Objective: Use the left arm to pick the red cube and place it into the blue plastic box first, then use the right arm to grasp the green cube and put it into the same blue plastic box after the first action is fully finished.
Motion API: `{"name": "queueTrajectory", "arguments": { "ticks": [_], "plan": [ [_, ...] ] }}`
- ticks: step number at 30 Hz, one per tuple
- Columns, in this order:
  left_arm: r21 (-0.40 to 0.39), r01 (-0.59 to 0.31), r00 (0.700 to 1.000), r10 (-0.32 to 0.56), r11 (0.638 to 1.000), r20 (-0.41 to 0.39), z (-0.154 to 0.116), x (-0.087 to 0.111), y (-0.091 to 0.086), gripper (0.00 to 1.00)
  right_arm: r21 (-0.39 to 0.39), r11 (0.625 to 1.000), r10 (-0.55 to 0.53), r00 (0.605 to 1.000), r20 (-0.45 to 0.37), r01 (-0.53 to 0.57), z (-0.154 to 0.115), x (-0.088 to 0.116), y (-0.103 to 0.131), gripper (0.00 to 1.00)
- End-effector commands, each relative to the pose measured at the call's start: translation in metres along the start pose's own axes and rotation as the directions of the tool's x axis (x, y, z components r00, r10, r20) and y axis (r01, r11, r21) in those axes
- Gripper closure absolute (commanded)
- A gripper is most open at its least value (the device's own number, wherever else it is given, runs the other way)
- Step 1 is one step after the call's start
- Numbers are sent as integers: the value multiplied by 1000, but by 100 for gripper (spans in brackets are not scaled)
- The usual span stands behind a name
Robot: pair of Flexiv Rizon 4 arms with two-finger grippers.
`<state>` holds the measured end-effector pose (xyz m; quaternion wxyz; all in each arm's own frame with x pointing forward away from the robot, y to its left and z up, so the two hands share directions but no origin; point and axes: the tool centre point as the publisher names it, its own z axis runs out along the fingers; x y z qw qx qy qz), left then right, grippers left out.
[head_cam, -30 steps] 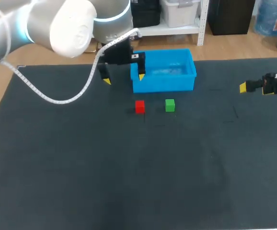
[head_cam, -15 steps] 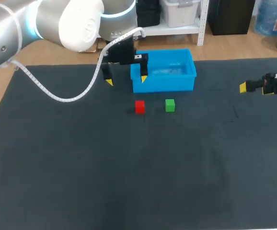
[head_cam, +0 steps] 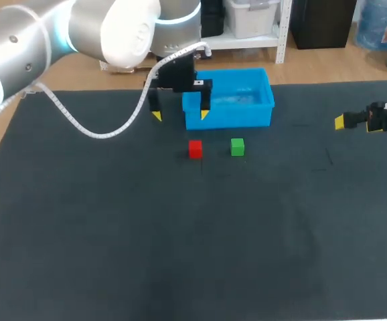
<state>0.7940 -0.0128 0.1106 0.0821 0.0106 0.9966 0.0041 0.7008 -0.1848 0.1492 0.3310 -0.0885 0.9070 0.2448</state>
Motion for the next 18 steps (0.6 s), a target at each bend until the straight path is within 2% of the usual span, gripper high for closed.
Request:
{"name": "queueTrajectory", "arguments": {
  "ticks": [1,18],
  "plan": [
    [-19,-3,1000,3,1000,-26,2,-12,-8,0,0,1000,-1,1000,0,1,0,0,0,0],
    [-11,25,999,-25,1000,-30,11,-15,-24,0,0,1000,-1,1000,0,1,0,0,0,0]
  ]
}}
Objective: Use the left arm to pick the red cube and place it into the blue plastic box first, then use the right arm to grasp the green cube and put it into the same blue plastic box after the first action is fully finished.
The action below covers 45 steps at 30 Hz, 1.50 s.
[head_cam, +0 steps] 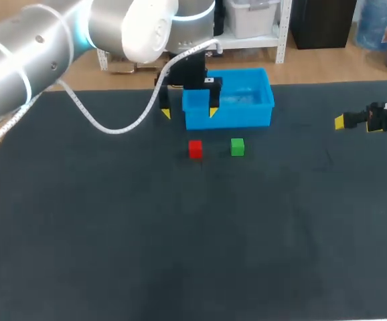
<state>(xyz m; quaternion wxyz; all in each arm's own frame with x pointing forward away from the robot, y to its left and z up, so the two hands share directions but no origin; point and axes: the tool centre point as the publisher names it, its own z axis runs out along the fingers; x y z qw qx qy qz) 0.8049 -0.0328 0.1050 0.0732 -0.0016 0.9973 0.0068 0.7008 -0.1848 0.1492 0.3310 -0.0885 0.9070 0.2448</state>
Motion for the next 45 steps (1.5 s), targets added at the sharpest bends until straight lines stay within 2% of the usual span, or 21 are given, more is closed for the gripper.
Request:
{"name": "queueTrajectory", "arguments": {
  "ticks": [1,26,45],
  "plan": [
    [-2,3,1000,-3,1000,-15,5,-4,-4,0,0,1000,-1,1000,0,1,0,0,0,0],
    [-10,31,998,-31,999,-61,32,2,-3,0,0,1000,-1,1000,0,1,0,0,0,0],
    [-6,37,994,-37,999,-107,59,15,-8,0,0,1000,-1,1000,0,1,0,0,0,0]
  ]
}}
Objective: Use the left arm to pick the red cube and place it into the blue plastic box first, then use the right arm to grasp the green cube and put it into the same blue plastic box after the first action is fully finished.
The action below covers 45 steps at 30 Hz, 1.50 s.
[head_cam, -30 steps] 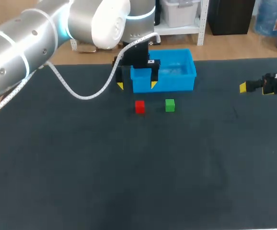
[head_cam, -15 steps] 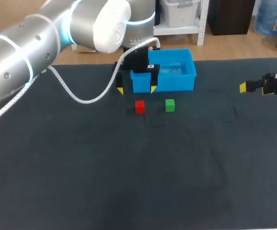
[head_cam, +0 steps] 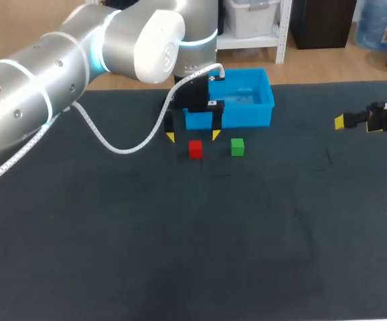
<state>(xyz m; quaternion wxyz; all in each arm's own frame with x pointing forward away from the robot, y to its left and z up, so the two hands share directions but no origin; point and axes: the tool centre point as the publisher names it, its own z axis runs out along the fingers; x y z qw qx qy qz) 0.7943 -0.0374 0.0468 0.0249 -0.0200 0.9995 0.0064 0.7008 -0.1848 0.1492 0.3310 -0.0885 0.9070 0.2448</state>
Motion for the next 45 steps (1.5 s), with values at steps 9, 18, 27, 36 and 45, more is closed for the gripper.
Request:
{"name": "queueTrajectory", "arguments": {
  "ticks": [9,18,27,36,45],
  "plan": [
    [2,29,1000,-29,1000,-5,10,-7,1,0,0,1000,-1,1000,0,1,0,0,0,0],
    [4,44,999,-44,999,-11,17,-7,2,0,0,1000,-1,1000,0,1,0,0,0,0],
    [-10,33,999,-34,999,-12,24,-4,3,0,0,1000,-1,1000,0,1,0,0,0,0],
    [-27,17,1000,-17,999,-12,29,-2,3,0,0,1000,-1,1000,0,1,0,0,0,0],
    [-39,21,1000,-21,999,-5,34,-3,5,0,0,1000,-1,1000,0,1,0,0,0,0]
  ]
}}
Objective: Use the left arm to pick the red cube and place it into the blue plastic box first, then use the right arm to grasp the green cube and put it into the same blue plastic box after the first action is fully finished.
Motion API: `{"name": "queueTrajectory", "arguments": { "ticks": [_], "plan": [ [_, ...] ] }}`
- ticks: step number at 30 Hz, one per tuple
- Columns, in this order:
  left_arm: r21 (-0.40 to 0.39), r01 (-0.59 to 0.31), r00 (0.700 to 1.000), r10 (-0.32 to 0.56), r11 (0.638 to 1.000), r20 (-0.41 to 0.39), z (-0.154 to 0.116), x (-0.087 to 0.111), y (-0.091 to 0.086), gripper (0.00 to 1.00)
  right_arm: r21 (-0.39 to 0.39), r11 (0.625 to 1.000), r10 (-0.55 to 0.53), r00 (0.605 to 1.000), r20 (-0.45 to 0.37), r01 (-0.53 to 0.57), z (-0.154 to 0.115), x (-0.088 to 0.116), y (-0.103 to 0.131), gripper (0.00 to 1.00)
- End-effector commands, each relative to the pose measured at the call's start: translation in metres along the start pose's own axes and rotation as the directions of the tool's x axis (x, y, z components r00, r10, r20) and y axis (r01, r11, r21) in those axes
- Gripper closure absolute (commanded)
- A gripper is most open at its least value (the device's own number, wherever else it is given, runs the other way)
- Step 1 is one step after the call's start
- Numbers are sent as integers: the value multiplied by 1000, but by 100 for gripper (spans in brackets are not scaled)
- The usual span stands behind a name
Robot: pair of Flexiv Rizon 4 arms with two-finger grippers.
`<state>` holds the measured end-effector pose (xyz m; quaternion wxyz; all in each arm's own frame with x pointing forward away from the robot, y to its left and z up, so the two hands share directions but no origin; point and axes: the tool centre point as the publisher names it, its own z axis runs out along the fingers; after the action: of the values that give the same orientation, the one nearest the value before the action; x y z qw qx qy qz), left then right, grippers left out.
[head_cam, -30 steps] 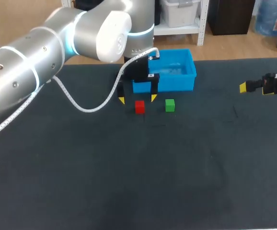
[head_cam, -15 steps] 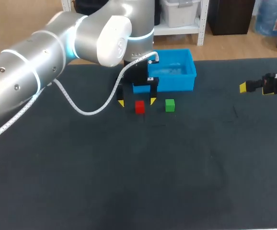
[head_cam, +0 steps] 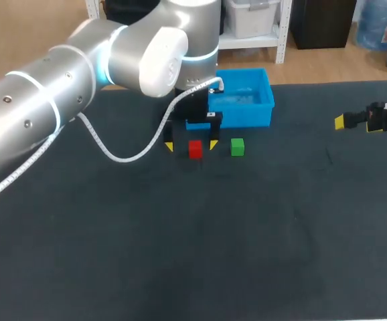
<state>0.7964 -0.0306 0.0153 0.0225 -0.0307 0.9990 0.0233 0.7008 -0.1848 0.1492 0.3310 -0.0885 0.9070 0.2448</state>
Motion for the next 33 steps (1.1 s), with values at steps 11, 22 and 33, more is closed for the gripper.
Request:
{"name": "queueTrajectory", "arguments": {
  "ticks": [11,22,33],
  "plan": [
    [-29,-7,1000,7,1000,0,9,-1,0,0,0,1000,-1,1000,0,1,0,0,0,0],
    [-35,-8,1000,7,999,-12,17,0,0,0,0,1000,-1,1000,0,1,0,0,0,0],
    [-33,4,1000,-4,999,-12,19,-5,0,0,0,1000,-1,1000,0,1,0,0,0,0]
  ]
}}
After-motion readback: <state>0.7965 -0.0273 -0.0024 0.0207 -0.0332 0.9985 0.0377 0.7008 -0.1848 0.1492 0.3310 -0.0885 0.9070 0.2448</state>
